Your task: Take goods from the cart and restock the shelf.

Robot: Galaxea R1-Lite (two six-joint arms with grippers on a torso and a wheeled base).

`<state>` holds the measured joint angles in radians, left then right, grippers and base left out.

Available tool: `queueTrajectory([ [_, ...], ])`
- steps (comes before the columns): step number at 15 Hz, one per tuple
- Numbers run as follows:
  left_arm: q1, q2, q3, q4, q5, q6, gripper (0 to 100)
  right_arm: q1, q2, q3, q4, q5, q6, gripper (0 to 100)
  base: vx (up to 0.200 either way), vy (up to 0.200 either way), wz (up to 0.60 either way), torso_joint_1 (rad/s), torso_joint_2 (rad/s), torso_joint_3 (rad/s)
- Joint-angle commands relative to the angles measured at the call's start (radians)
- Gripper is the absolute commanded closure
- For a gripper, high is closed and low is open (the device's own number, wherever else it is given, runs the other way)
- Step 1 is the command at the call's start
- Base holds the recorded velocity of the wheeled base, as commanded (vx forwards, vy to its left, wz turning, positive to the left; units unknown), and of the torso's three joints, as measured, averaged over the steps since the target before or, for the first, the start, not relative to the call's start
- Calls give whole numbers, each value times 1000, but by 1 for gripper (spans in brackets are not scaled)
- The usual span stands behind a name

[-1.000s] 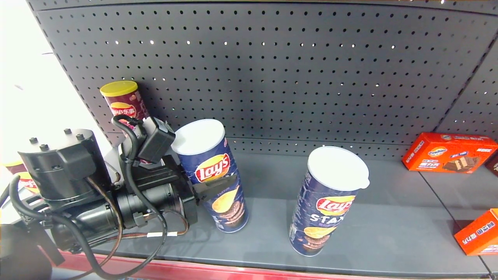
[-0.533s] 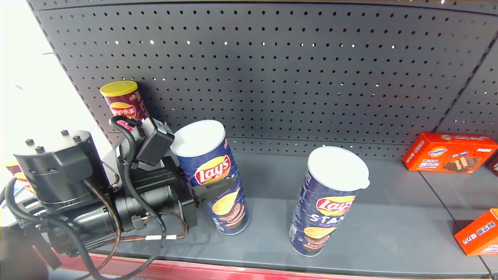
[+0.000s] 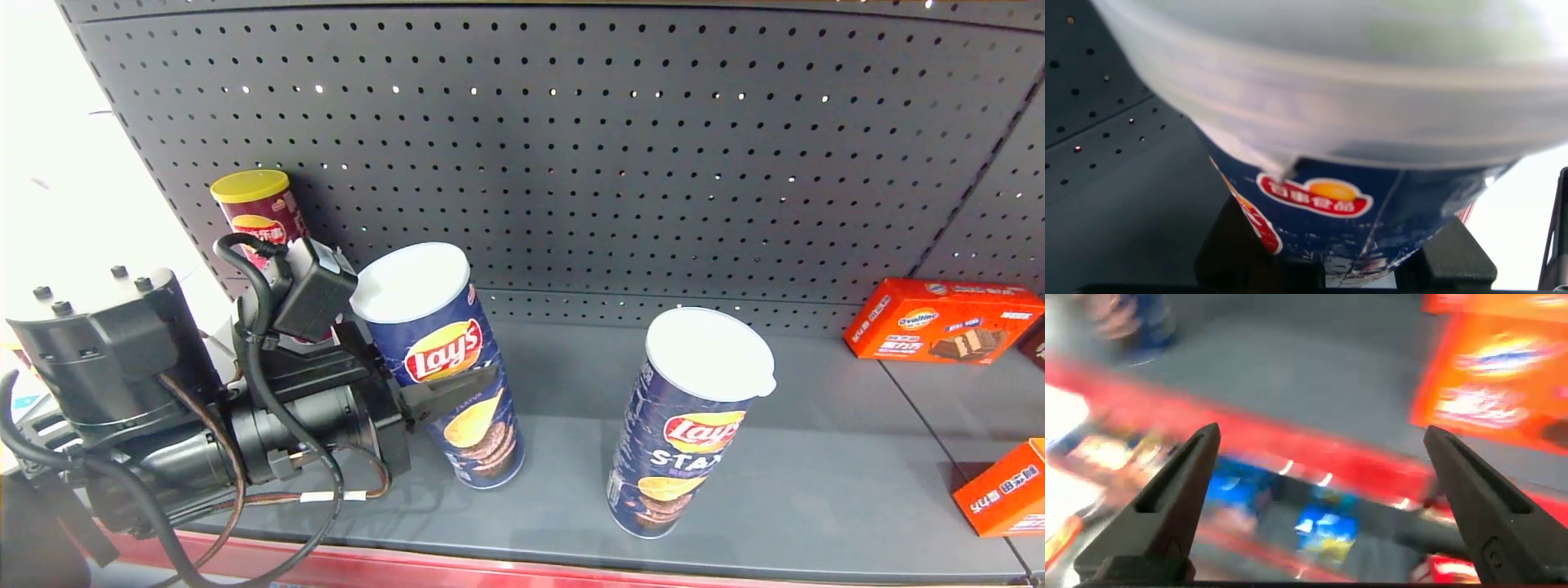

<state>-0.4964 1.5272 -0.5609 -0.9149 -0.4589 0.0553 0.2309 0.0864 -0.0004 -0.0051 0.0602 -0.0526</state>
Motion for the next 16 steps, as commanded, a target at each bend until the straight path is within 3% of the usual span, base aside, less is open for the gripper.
queueTrajectory([
  [1, -13, 1, -2, -2, 0, 0, 100, -2, 7, -6, 19, 4, 10, 0, 0, 0, 0, 0, 0, 0],
  [12, -4, 25, -83, 14, 2, -3, 100, -1, 7, -3, 11, -22, 46, 0, 0, 0, 0, 0, 0, 0],
  [16, -1, 24, -59, 10, -1, 0, 100, 15, 16, -3, 14, -17, 45, 0, 0, 0, 0, 0, 0, 0],
])
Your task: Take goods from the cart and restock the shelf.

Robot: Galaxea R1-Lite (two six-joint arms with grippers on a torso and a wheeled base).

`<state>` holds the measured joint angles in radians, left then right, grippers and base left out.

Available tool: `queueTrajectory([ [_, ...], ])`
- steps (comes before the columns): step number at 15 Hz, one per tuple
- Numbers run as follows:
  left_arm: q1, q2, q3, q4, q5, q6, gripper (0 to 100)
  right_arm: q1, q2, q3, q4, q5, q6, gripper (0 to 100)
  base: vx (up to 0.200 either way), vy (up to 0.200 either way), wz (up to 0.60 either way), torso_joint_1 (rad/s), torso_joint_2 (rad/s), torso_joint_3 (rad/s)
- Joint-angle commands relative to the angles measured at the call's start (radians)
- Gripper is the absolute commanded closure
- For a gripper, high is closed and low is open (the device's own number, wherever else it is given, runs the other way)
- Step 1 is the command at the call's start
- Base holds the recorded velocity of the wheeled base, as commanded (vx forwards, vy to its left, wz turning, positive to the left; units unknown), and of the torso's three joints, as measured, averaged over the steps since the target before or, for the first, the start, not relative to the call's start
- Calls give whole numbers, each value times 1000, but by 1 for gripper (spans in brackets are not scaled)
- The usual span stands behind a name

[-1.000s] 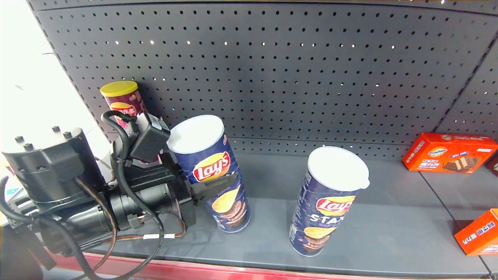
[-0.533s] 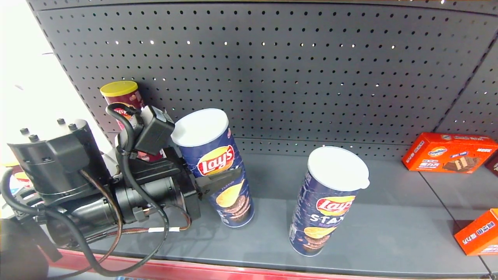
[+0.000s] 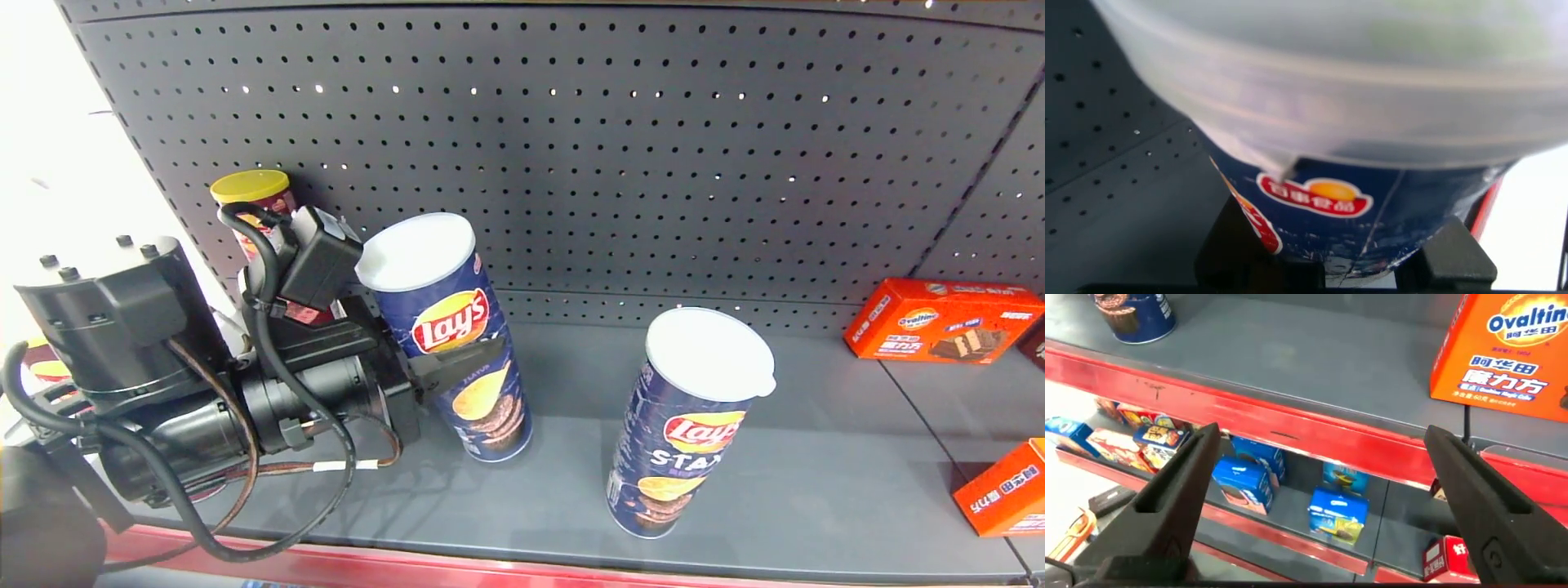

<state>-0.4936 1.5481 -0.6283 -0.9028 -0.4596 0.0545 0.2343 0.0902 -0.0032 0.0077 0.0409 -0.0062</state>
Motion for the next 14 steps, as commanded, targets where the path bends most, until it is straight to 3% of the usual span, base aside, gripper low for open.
queueTrajectory([
  [1, -5, 3, 12, -2, -1, 2, 100, 40, 9, 0, 2, 2, -1, 0, 0, 0, 0, 0, 0, 0],
  [3, -6, 9, 16, -2, -1, 2, 100, 143, -90, 0, -2, -3, 0, 0, 0, 0, 0, 0, 0, 0],
  [12, -2, 23, 19, -4, 1, 4, 100, 175, -90, 0, -2, 1, 0, 0, 0, 0, 0, 0, 0, 0],
  [14, -3, 24, 19, -5, 1, 4, 100, 183, -90, 0, -2, 1, 0, 0, 0, 0, -600, 2, 0, 2],
])
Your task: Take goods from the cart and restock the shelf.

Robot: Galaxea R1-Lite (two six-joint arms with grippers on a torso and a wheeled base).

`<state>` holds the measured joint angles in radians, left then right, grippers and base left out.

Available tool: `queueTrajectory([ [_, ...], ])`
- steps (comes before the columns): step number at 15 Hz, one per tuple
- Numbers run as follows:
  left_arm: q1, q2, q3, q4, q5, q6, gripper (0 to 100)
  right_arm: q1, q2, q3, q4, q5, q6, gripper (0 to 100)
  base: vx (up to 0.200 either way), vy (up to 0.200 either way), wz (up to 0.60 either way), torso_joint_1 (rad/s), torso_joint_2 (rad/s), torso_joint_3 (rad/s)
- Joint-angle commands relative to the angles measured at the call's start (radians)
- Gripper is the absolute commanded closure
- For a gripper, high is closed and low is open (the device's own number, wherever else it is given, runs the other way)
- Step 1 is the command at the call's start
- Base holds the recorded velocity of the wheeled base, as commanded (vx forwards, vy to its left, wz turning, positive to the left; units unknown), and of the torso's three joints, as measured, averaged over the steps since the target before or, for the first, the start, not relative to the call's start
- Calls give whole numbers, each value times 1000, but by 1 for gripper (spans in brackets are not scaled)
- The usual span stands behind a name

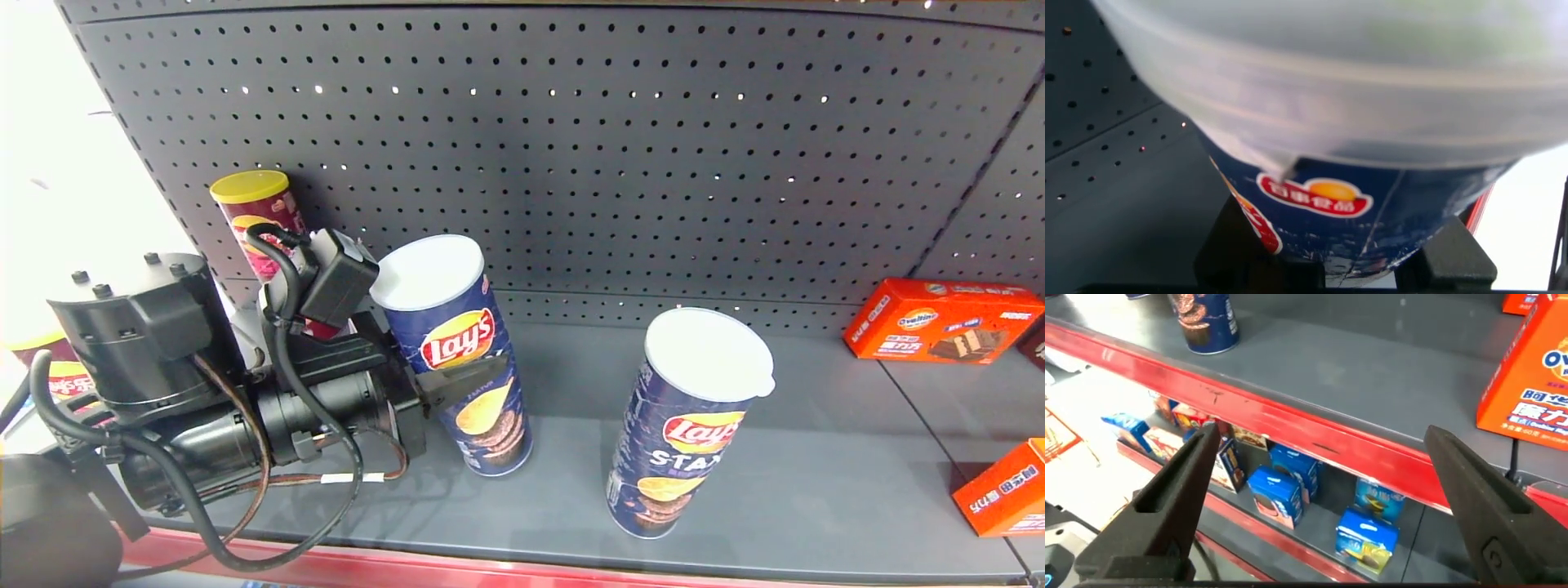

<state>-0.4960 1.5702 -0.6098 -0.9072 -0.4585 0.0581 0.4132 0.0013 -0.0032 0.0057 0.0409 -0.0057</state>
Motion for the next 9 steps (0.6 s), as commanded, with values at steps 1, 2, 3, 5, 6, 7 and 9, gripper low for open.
queueTrajectory([
  [1, -1, 2, -1, 1, 0, 0, 100, 10, -1, 0, 0, 2, 0, 0, 0, 0, 0, 0, 0, 0],
  [2, 0, 4, 1, 1, 0, 0, 100, 12, -1, 0, 0, 2, 0, 0, 0, 0, 0, 0, 0, 0],
  [3, 0, 4, 1, -1, 0, 0, 100, 13, -1, 0, 0, 2, 0, 0, 0, 0, 0, 0, 0, 0],
  [5, 2, 4, 1, -1, 0, 0, 100, 13, -1, 0, 0, 2, 0, 0, 0, 0, 0, 0, 0, 0],
  [6, 2, 4, 1, -1, 0, 0, 100, 13, -1, 0, 0, 2, 0, 0, 0, 0, 0, 0, 0, 0],
  [7, 2, 4, 1, -1, 0, 0, 100, 13, -1, 0, 0, 2, 0, 0, 0, 0, 0, 0, 0, 0],
  [9, 2, 4, 1, -1, 0, 0, 100, 13, -1, 0, 0, 2, 0, 0, 0, 0, -600, 2, 0, 2],
])
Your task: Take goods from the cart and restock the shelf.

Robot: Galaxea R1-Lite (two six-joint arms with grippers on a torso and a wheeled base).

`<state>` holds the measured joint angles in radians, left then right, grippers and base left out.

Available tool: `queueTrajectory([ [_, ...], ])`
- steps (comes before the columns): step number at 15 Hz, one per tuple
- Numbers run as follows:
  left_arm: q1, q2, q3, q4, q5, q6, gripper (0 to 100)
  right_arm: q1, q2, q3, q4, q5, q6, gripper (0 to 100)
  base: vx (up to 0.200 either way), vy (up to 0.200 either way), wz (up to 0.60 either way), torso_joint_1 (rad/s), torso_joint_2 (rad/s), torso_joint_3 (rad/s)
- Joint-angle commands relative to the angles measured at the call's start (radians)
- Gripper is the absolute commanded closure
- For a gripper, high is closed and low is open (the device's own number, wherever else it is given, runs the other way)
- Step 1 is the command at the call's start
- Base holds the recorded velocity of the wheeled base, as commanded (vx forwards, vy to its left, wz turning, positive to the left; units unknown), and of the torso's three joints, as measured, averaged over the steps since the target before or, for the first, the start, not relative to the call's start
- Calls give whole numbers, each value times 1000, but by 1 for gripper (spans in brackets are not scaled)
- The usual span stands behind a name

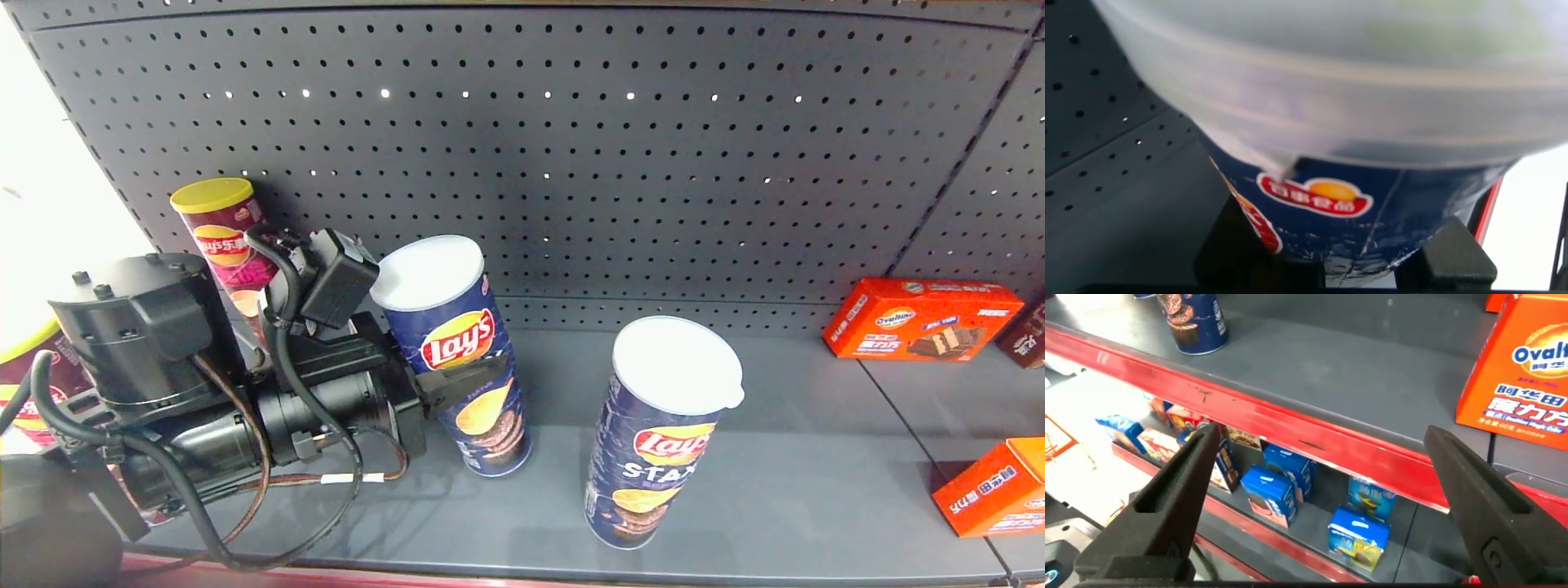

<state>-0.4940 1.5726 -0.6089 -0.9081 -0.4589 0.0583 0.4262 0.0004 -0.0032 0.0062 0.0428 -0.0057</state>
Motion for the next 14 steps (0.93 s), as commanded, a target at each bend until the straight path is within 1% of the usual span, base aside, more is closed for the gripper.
queueTrajectory([
  [1, 2, 1, 0, 0, 0, 0, 100, 2, 0, 0, 0, 0, 0, 0, 0, 0, 0, 0, 0, 0],
  [14, 3, -2, 8, -6, 2, 0, 100, 6, 0, 0, 0, -1, 0, 0, 0, 0, 0, 0, 0, 0],
])
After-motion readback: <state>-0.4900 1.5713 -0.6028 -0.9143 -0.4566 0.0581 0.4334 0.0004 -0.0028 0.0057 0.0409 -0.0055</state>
